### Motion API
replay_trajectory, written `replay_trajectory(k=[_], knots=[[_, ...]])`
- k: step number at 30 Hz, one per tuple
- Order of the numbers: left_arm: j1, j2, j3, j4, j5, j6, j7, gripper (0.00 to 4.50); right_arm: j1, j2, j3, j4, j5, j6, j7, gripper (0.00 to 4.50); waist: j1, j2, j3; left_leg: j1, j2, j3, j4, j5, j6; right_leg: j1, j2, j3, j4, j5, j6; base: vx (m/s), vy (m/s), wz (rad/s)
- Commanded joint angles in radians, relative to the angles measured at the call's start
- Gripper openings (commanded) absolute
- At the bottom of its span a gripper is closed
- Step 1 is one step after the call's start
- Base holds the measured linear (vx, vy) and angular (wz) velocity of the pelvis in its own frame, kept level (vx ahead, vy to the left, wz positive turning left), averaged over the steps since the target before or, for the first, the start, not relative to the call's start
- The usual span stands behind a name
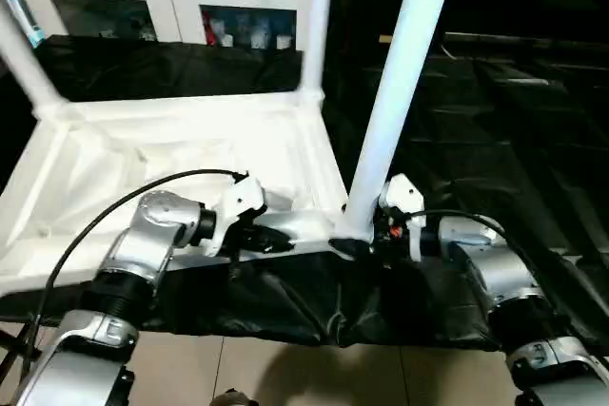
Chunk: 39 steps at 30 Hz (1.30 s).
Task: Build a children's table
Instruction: Rotate leg to tighten
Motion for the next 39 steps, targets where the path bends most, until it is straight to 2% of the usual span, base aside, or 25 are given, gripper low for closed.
replay_trajectory(k=[1, 2, 3, 7, 8, 13, 17, 18, 19, 20, 21, 23, 24, 25, 26, 27, 29, 30, 31, 33, 35, 36, 37, 39], knots=[[-0.018, -0.045, -0.044, -0.047, -0.036, -0.01, -0.01, 0.0, 0.001, 0.043, 0.128, -0.056, 0.019, 0.006, 0.127, 3.38, 0.003, -0.005, -0.052, 0.016, 0.069, -0.029, -0.054, -0.132, 0.077, 0.039, -0.1, 0.054, -0.071, -0.022, -0.227, 0.0, 0.0, 0.0], [-0.017, -0.038, -0.044, -0.048, -0.038, -0.008, -0.02, 0.0, 0.002, 0.035, 0.132, -0.062, 0.022, 0.014, 0.146, 3.38, 0.005, -0.006, -0.053, 0.017, 0.07, -0.028, -0.054, -0.125, 0.077, 0.039, -0.101, 0.055, -0.069, -0.012, -0.23, 0.0, 0.0, 0.0], [-0.017, -0.033, -0.042, -0.049, -0.041, -0.004, -0.027, 0.0, 0.002, 0.03, 0.135, -0.068, 0.026, 0.022, 0.16, 3.12, 0.009, -0.006, -0.054, 0.017, 0.069, -0.028, -0.052, -0.117, 0.081, 0.039, -0.1, 0.055, -0.068, 0.001, -0.232, 0.0, 0.0, 0.0], [-0.016, -0.026, -0.039, -0.055, -0.046, 0.004, -0.041, 0.0, 0.009, 0.026, 0.143, -0.084, 0.032, 0.039, 0.187, 2.95, 0.017, -0.009, -0.057, 0.016, 0.067, -0.027, -0.048, -0.086, 0.091, 0.039, -0.098, 0.054, -0.06, 0.047, -0.234, 0.0, 0.0, 0.0], [-0.012, -0.027, -0.037, -0.059, -0.047, 0.005, -0.04, 0.0, 0.017, 0.029, 0.149, -0.095, 0.031, 0.045, 0.195, 2.77, 0.017, -0.01, -0.056, 0.014, 0.067, -0.027, -0.048, -0.081, 0.095, 0.039, -0.099, 0.054, -0.06, 0.054, -0.235, 0.0, 0.0, 0.0], [-0.009, -0.034, -0.032, -0.061, -0.047, 0.005, -0.02, 0.0, 0.024, 0.037, 0.148, -0.099, 0.031, 0.051, 0.191, 2.69, 0.018, -0.009, -0.056, 0.015, 0.067, -0.027, -0.048, -0.09, 0.091, 0.038, -0.1, 0.053, -0.062, 0.035, -0.232, 0.0, 0.0, 0.0], [-0.023, -0.081, -0.016, -0.028, -0.011, -0.002, 0.113, 0.0, 0.026, 0.098, 0.094, -0.038, 0.011, 0.03, 0.046, 2.67, 0.017, -0.009, -0.054, 0.015, 0.067, -0.027, -0.05, -0.105, 0.078, 0.036, -0.101, 0.054, -0.065, 0.012, -0.232, 0.0, 0.0, 0.0], [-0.023, -0.081, -0.016, -0.028, -0.011, -0.002, 0.113, 0.0, 0.026, 0.098, 0.094, -0.038, 0.011, 0.03, 0.046, 2.67, 0.016, -0.008, -0.052, 0.016, 0.067, -0.029, -0.052, -0.121, 0.066, 0.035, -0.102, 0.054, -0.069, -0.021, -0.23, 0.0, 0.0, 0.0], [-0.031, -0.095, -0.012, -0.017, -0.003, -0.003, 0.149, 0.0, 0.021, 0.117, 0.082, -0.017, -0.006, 0.022, -0.015, 2.67, 0.015, -0.011, -0.051, 0.017, 0.067, -0.029, -0.054, -0.133, 0.059, 0.034, -0.103, 0.055, -0.073, -0.047, -0.225, 0.0, 0.0, 0.0], [-0.041, -0.118, -0.008, -0.004, 0.006, 0.001, 0.196, 0.0, 0.009, 0.145, 0.066, 0.026, -0.035, 0.021, -0.12, 2.67, 0.013, -0.01, -0.048, 0.02, 0.067, -0.03, -0.056, -0.158, 0.043, 0.034, -0.106, 0.056, -0.08, -0.107, -0.215, 0.0, 0.0, 0.0], [-0.043, -0.124, -0.007, -0.001, 0.008, 0.002, 0.208, 0.0, 0.006, 0.153, 0.062, 0.037, -0.043, 0.022, -0.15, 2.67, 0.008, -0.007, -0.042, 0.024, 0.068, -0.033, -0.064, -0.2, 0.021, 0.029, -0.108, 0.057, -0.09, -0.191, -0.204, 0.0, 0.0, 0.0], [-0.048, -0.137, -0.005, 0.004, 0.014, 0.004, 0.234, 0.0, -0.001, 0.169, 0.054, 0.059, -0.058, 0.023, -0.207, 2.67, 0.005, -0.009, -0.041, 0.03, 0.069, -0.037, -0.069, -0.252, -0.008, 0.032, -0.113, 0.059, -0.099, -0.29, -0.18, 0.0, 0.0, 0.0], [-0.053, -0.152, -0.005, 0.009, 0.022, 0.006, 0.264, 0.0, -0.007, 0.186, 0.046, 0.081, -0.072, 0.023, -0.265, 2.66, 0.003, -0.005, -0.039, 0.033, 0.071, -0.037, -0.073, -0.268, -0.015, 0.027, -0.112, 0.062, -0.102, -0.307, -0.17, 0.0, 0.0, 0.0], [-0.061, -0.18, -0.008, 0.015, 0.034, 0.015, 0.31, 0.0, -0.02, 0.221, 0.028, 0.113, -0.08, 0.033, -0.354, 2.66, 0.003, -0.005, -0.039, 0.033, 0.071, -0.037, -0.073, -0.268, -0.015, 0.027, -0.112, 0.062, -0.102, -0.307, -0.17, 0.0, 0.0, 0.0], [-0.069, -0.209, -0.013, 0.018, 0.046, 0.027, 0.353, 0.0, -0.039, 0.26, 0.008, 0.147, -0.086, 0.045, -0.456, 2.66, -0.001, 0.002, -0.037, 0.042, 0.07, -0.042, -0.076, -0.311, -0.036, 0.024, -0.113, 0.063, -0.106, -0.35, -0.166, 0.0, 0.0, 0.0], [-0.074, -0.233, -0.017, 0.019, 0.057, 0.036, 0.391, 0.0, -0.055, 0.291, -0.007, 0.173, -0.093, 0.056, -0.54, 2.66, -0.008, -0.004, -0.039, 0.037, 0.07, -0.042, -0.078, -0.303, -0.043, 0.027, -0.113, 0.065, -0.105, -0.337, -0.164, 0.0, 0.0, 0.0], [-0.078, -0.251, -0.017, 0.02, 0.064, 0.046, 0.423, 0.0, -0.068, 0.313, -0.015, 0.191, -0.096, 0.06, -0.588, 2.66, -0.011, -0.002, -0.042, 0.039, 0.068, -0.041, -0.076, -0.286, -0.043, 0.027, -0.111, 0.065, -0.102, -0.295, -0.167, 0.0, 0.0, 0.0], [-0.08, -0.266, -0.019, 0.017, 0.069, 0.053, 0.446, 0.0, -0.075, 0.331, -0.017, 0.198, -0.097, 0.051, -0.61, 2.66, -0.012, 0.002, -0.044, 0.036, 0.068, -0.039, -0.074, -0.266, -0.036, 0.028, -0.111, 0.067, -0.099, -0.251, -0.174, 0.0, 0.0, 0.0], [-0.08, -0.266, -0.019, 0.017, 0.069, 0.053, 0.446, 0.0, -0.075, 0.331, -0.017, 0.198, -0.097, 0.051, -0.61, 2.66, -0.012, 0.002, -0.044, 0.036, 0.068, -0.039, -0.074, -0.266, -0.036, 0.028, -0.111, 0.067, -0.099, -0.251, -0.174, 0.0, 0.0, 0.0], [-0.08, -0.275, -0.018, 0.015, 0.07, 0.057, 0.459, 0.0, -0.077, 0.342, -0.017, 0.197, -0.093, 0.04, -0.61, 3.22, -0.01, -0.002, -0.048, 0.031, 0.064, -0.035, -0.068, -0.209, -0.006, 0.035, -0.106, 0.066, -0.09, -0.132, -0.186, 0.0, 0.0, 0.0], [-0.078, -0.283, -0.015, 0.014, 0.067, 0.055, 0.464, 0.0, -0.077, 0.351, -0.022, 0.192, -0.089, 0.022, -0.597, 3.36, -0.009, -0.002, -0.049, 0.027, 0.064, -0.034, -0.067, -0.182, 0.009, 0.038, -0.105, 0.064, -0.086, -0.087, -0.191, 0.0, 0.0, 0.0], [-0.075, -0.278, -0.015, 0.012, 0.061, 0.044, 0.444, 0.0, -0.075, 0.347, -0.029, 0.183, -0.081, 0.019, -0.578, 3.36, -0.009, -0.001, -0.048, 0.026, 0.063, -0.034, -0.068, -0.182, 0.014, 0.039, -0.106, 0.064, -0.087, -0.086, -0.192, 0.0, 0.0, 0.0], [-0.073, -0.272, -0.015, 0.01, 0.056, 0.038, 0.427, 0.0, -0.074, 0.34, -0.029, 0.176, -0.078, 0.016, -0.559, 3.71, -0.009, 0.0, -0.047, 0.028, 0.065, -0.035, -0.07, -0.193, 0.013, 0.037, -0.106, 0.063, -0.089, -0.105, -0.191, 0.0, 0.0, 0.0], [-0.064, -0.255, -0.017, 0.001, 0.042, 0.02, 0.379, 0.0, -0.073, 0.321, -0.028, 0.168, -0.073, -0.001, -0.517, 3.81, -0.01, 0.001, -0.048, 0.028, 0.065, -0.035, -0.07, -0.207, 0.01, 0.038, -0.107, 0.063, -0.09, -0.124, -0.189, 0.0, 0.0, 0.0]])
